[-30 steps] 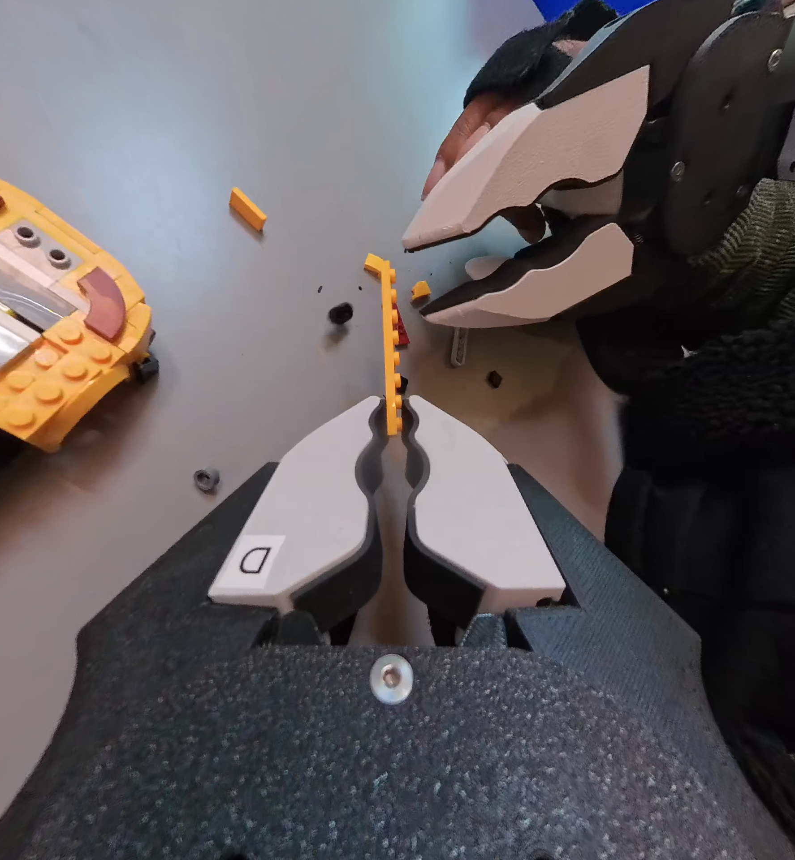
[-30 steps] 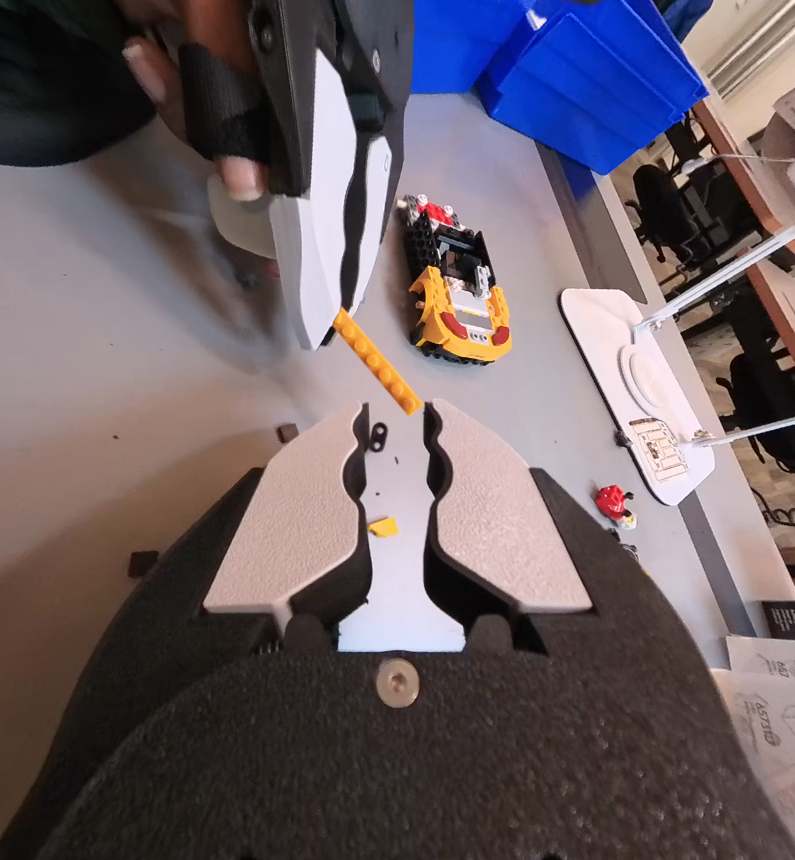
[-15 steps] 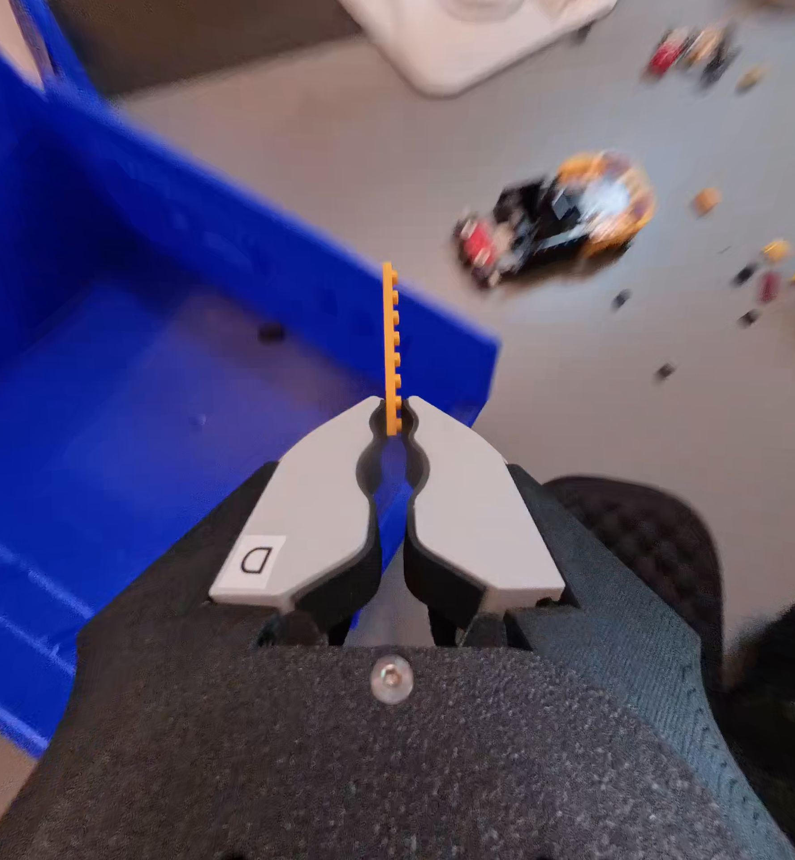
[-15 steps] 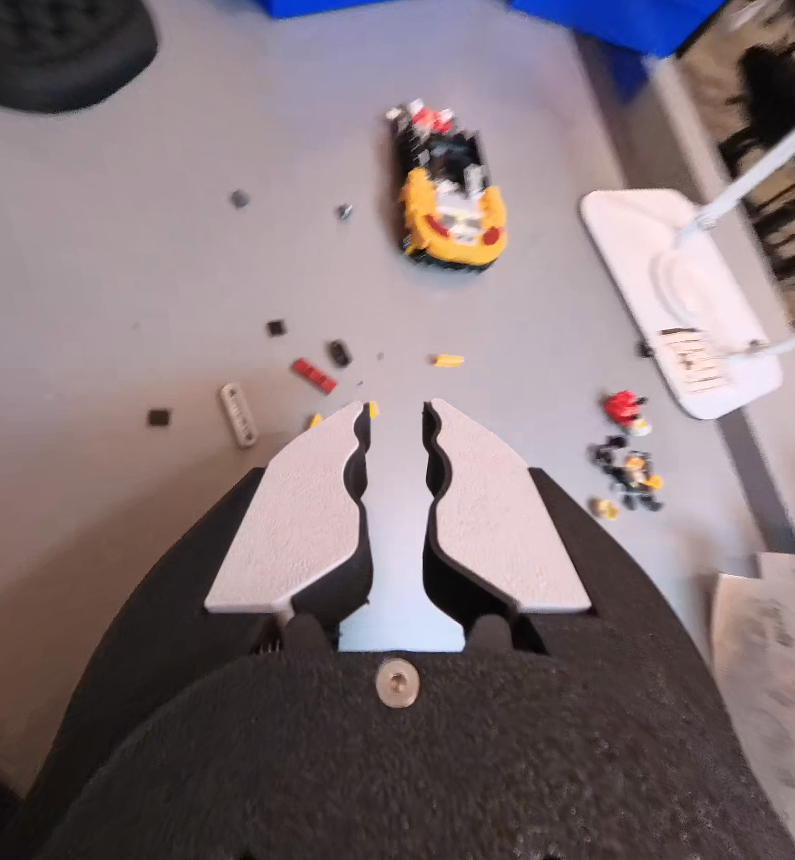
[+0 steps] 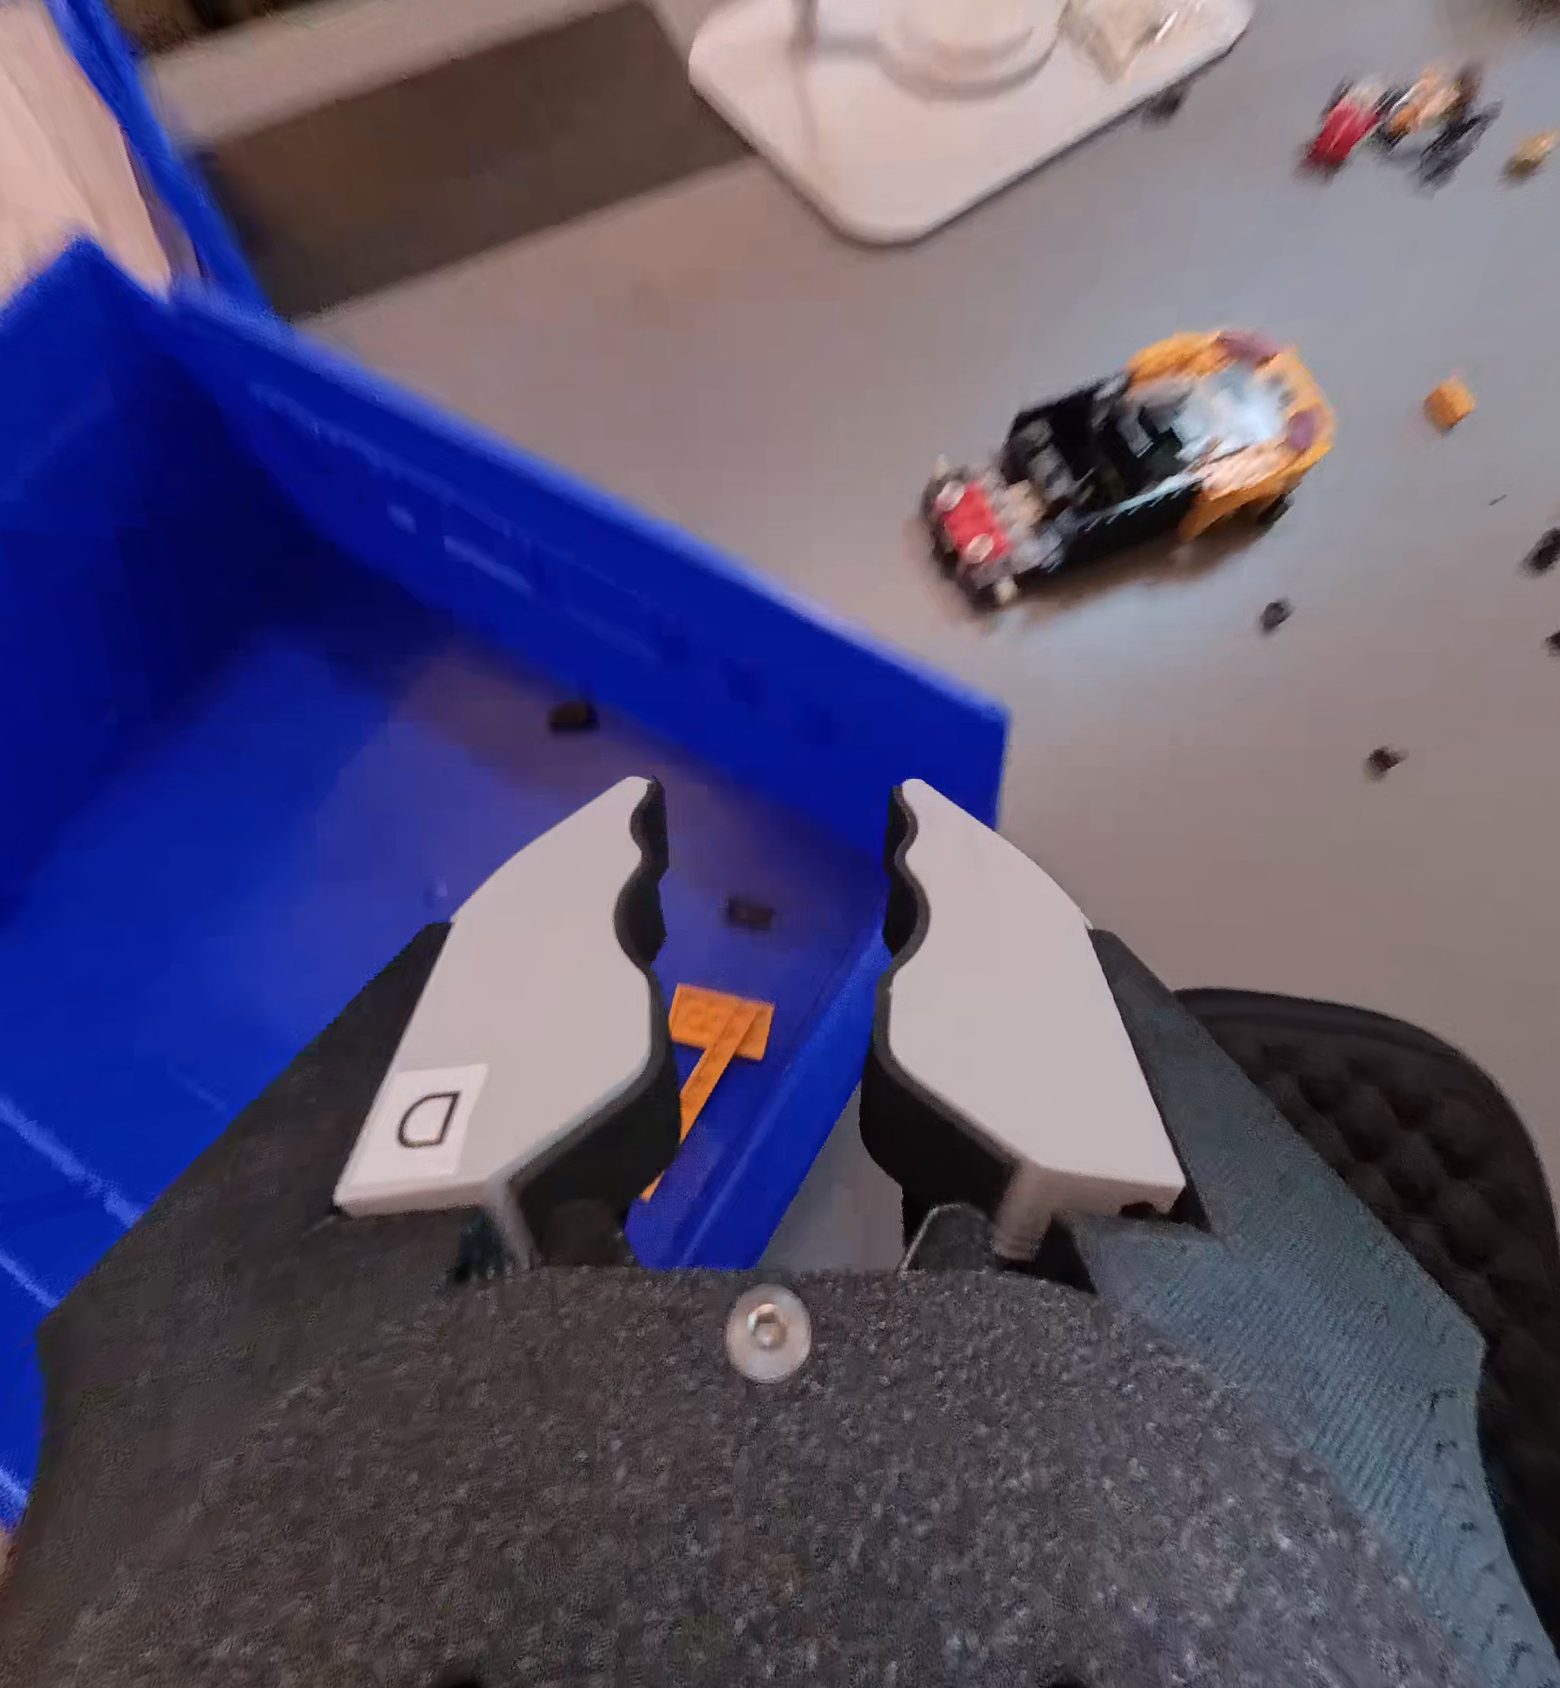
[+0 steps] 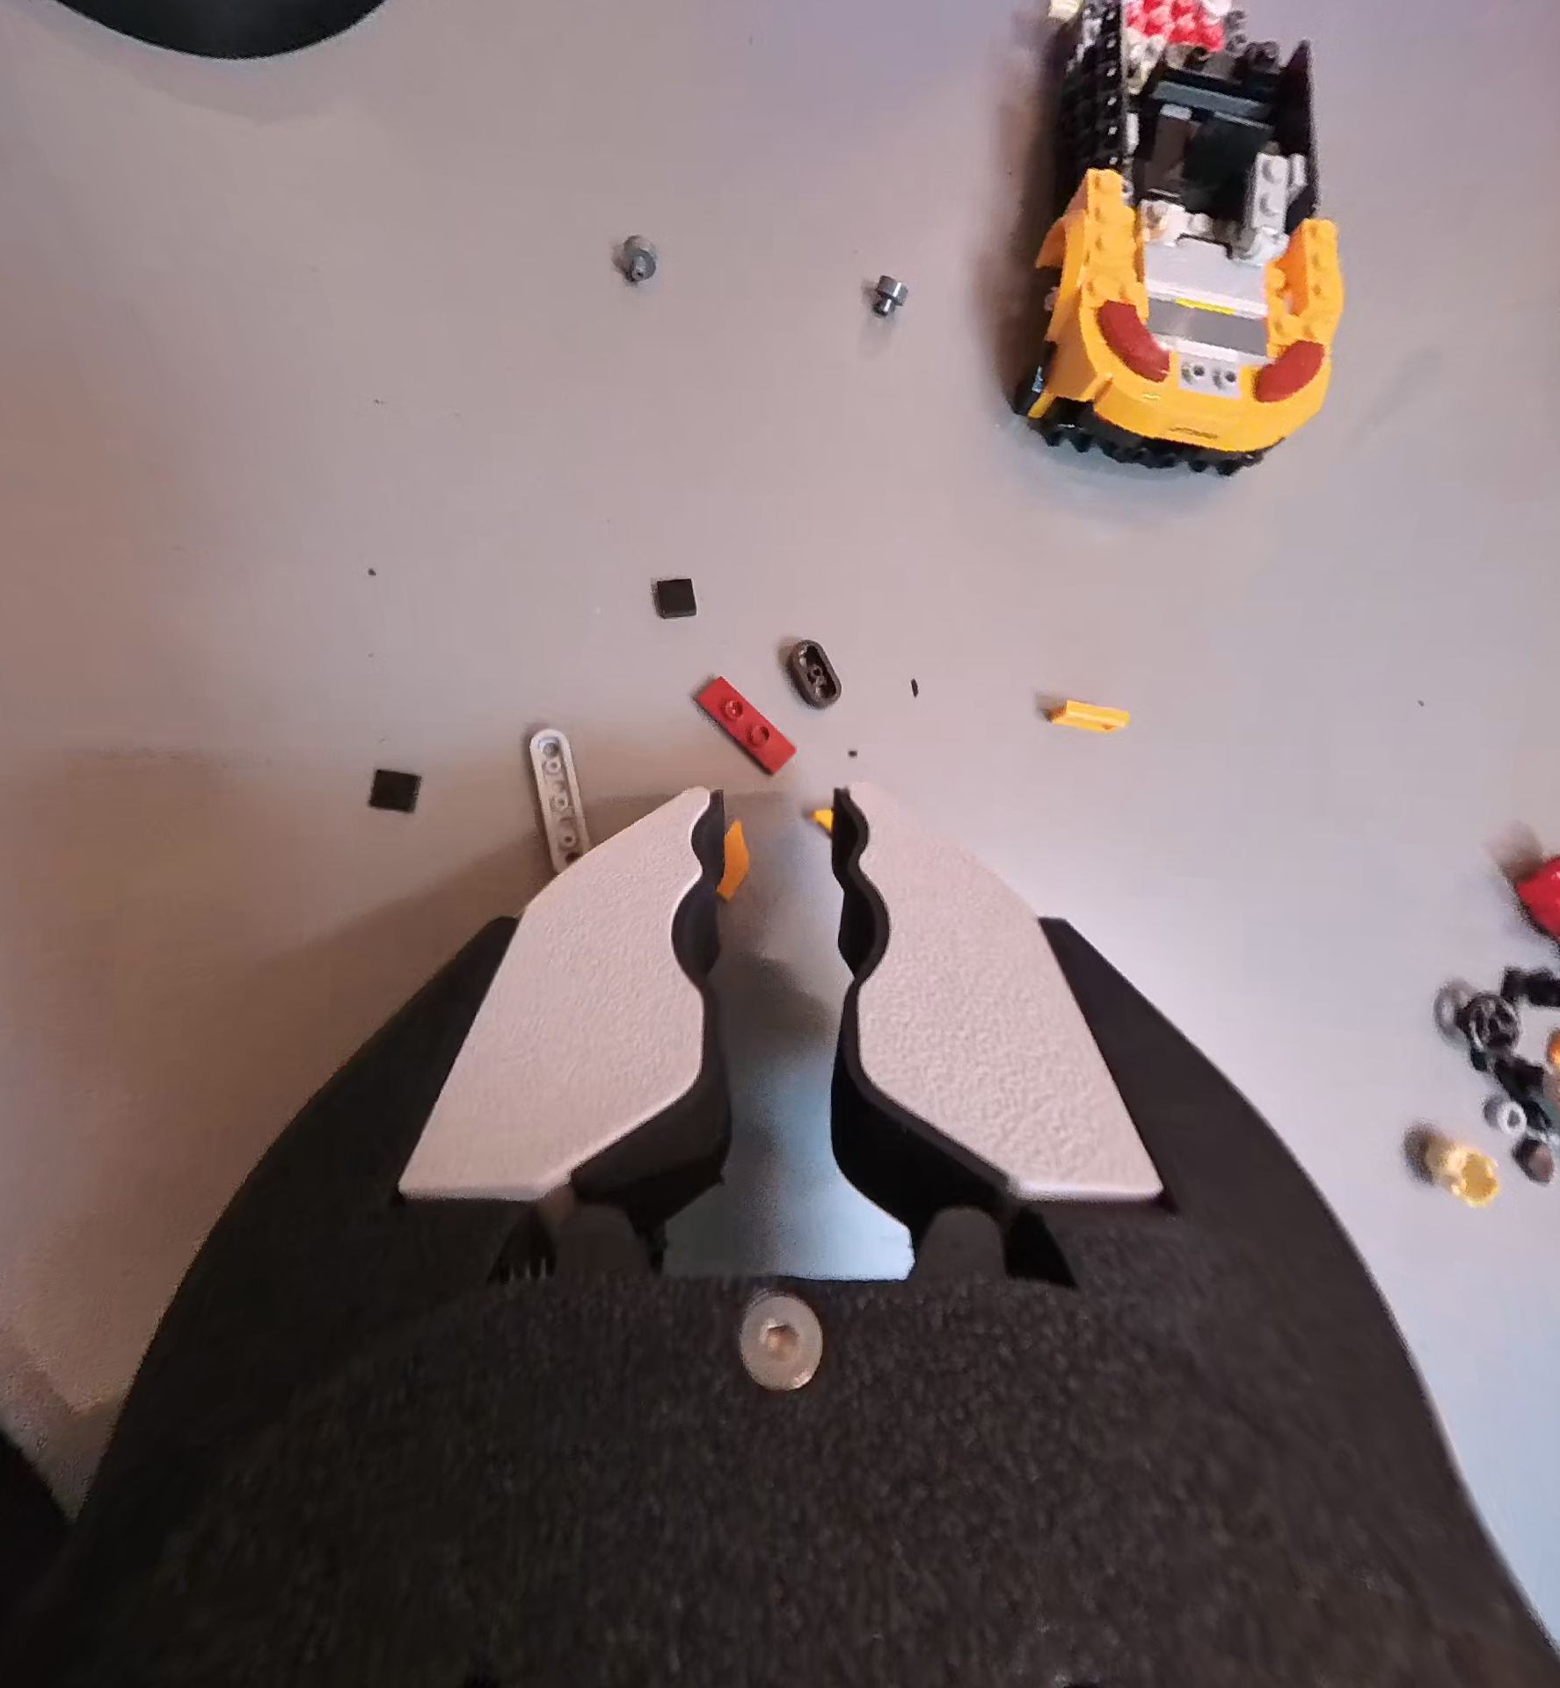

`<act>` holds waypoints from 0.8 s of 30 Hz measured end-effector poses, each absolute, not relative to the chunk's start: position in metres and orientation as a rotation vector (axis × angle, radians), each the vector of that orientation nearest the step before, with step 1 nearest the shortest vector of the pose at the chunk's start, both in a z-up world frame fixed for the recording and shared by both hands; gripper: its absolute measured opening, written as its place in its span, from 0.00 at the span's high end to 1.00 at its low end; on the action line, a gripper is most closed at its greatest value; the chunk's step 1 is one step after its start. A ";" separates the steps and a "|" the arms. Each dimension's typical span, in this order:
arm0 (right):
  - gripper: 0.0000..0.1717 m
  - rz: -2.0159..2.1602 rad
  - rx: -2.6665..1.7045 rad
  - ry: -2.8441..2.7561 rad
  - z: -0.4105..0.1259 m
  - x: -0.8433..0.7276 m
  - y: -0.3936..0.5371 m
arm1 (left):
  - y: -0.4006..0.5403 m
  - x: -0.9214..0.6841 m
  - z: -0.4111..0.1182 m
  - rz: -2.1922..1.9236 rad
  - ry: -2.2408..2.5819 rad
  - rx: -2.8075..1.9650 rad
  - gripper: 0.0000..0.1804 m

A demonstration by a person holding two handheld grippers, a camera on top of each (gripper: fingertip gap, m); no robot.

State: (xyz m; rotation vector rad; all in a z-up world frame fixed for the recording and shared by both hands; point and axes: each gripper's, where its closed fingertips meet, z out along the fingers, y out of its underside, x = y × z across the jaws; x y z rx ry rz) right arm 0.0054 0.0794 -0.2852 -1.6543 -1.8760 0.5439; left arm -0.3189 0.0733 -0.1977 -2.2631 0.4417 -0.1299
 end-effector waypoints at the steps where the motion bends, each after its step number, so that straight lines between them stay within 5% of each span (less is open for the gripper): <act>1: 0.87 0.546 -1.647 -1.897 -0.286 0.002 0.080 | 0.074 -0.310 -0.188 -0.149 0.473 -2.209 0.76; 7: 0.92 0.549 -1.654 -2.117 -0.299 -0.006 0.077 | 0.056 -0.219 -0.159 -0.421 0.758 -1.978 0.80; 8: 1.00 0.598 -1.656 -2.146 -0.299 -0.007 0.071 | 0.052 -0.205 -0.162 -0.451 0.809 -1.969 0.79; 17: 1.00 0.663 -1.555 -2.022 -0.281 -0.023 0.052 | 0.017 -0.088 -0.228 -0.668 1.269 -1.958 0.80; 21: 0.77 0.615 -1.656 -2.073 -0.296 -0.024 0.049 | 0.011 -0.073 -0.252 -0.669 1.359 -2.003 0.81; 24: 0.85 0.676 -1.695 -2.079 -0.299 -0.028 0.044 | 0.008 -0.071 -0.256 -0.667 1.365 -2.012 0.81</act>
